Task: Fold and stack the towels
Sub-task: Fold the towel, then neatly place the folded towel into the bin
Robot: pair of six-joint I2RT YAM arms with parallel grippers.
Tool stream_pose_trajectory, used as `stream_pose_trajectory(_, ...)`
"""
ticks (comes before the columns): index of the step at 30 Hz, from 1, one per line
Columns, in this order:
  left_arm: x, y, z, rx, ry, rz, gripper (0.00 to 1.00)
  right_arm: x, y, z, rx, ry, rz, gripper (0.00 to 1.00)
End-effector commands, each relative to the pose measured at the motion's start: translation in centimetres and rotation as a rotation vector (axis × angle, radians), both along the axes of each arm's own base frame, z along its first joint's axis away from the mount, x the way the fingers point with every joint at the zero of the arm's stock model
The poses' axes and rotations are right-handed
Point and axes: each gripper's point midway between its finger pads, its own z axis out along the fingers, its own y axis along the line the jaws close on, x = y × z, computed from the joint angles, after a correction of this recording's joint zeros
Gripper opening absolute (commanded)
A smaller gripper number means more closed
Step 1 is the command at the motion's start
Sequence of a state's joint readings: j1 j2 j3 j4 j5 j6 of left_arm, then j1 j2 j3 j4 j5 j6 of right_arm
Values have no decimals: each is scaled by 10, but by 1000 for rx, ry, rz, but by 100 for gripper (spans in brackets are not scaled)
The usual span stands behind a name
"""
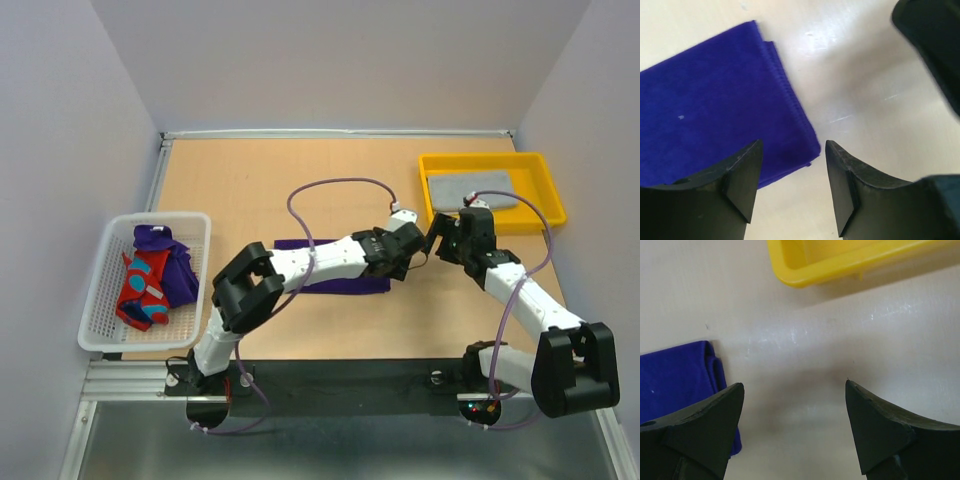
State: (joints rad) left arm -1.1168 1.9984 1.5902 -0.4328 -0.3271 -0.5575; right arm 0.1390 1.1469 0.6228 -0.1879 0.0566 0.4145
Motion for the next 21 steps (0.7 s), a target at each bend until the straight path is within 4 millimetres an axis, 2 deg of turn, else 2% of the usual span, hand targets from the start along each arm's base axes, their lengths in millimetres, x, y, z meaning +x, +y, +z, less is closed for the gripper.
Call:
stream_pose_trajectory(1, 7, -14, 13, 47, -65, -15, 63, -5, -6, -7, -24, 19, -26, 87)
stream_pose_trajectory(2, 9, -19, 16, 44, -73, -16, 62, -6, -6, -9, -23, 27, -24, 87)
stream_pose_trajectory(3, 7, -22, 4, 68, -65, -26, 62, -6, -5, -11, -20, 34, -21, 87)
stream_pose_trajectory(6, 9, -27, -1, 87, -76, -23, 62, -7, -5, -13, -19, 40, -21, 87)
stream_pose_trajectory(9, 11, -21, -19, 143, -74, -3, 62, -9, -4, -17, -14, 50, -14, 87)
stream_pose_trajectory(14, 9, -12, -29, 189, -92, 26, 61, -11, -1, -19, -2, 55, -2, 87)
stream_pose_trajectory(21, -11, -17, -52, 222, -72, -9, 58, -13, 1, -23, 8, 58, 0, 87)
